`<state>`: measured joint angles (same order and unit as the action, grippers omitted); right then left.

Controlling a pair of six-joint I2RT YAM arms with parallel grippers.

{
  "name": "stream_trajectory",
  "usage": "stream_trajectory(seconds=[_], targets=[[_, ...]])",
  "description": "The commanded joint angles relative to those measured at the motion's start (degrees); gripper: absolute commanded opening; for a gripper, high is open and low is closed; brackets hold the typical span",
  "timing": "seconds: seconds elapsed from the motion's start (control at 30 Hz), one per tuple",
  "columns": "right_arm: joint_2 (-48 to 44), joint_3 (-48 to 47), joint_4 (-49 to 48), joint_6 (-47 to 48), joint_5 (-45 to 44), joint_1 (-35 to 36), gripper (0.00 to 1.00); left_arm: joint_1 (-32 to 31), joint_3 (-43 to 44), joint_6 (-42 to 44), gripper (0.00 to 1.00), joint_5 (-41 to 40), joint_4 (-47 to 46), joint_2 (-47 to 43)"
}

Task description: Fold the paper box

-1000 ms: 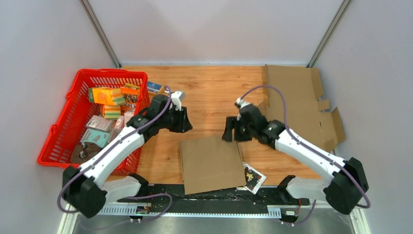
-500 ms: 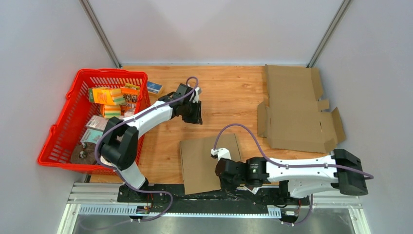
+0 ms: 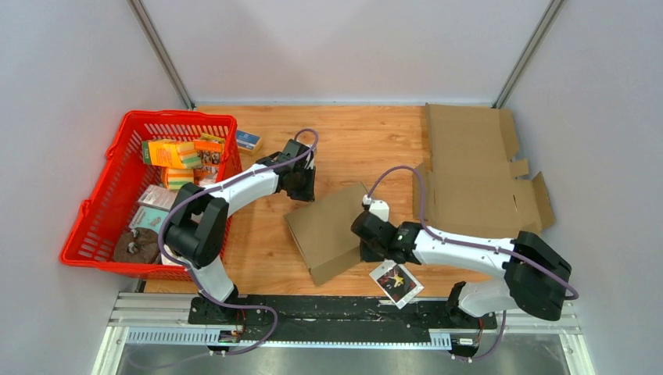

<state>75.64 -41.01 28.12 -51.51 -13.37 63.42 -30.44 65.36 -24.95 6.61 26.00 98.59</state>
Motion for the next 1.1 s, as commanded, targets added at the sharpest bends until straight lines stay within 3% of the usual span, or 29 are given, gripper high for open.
stream_trajectory(seconds=[0.0,0.23,0.43,0.6,0.7,0.87,1.07], targets=[[3.1,-5.6,-7.4,8.3,-2.1,-9.5,0.03,-0.8,-1.7,1.0,0.26,0.2,2.6,0.1],[5.0,-8.9,-2.0,15.6,-1.2,-16.8,0.04,-0.5,-1.7,1.7,0.27,-5.0,6.2,-4.9],[-1.6,0.0,-4.2,8.1,10.6,-15.1,0.06,-0.2,-0.8,2.7,0.3,-11.1,10.6,-7.2],[-2.6,3.3,-6.7,-0.2,11.8,-8.7,0.06,-0.4,-4.4,-0.5,0.26,-8.6,9.2,-6.3],[-0.2,3.5,-11.8,-2.8,15.2,-7.3,0.05,-1.3,-7.7,-2.8,0.24,-7.2,7.1,-6.9],[3.3,4.4,-29.5,-11.9,18.8,-8.5,0.04,-4.0,-13.9,-8.1,0.19,-2.1,3.5,-9.2],[9.4,3.5,-39.8,-15.9,22.8,-12.1,0.04,-6.4,-17.6,-11.0,0.18,-1.9,1.2,-15.0]])
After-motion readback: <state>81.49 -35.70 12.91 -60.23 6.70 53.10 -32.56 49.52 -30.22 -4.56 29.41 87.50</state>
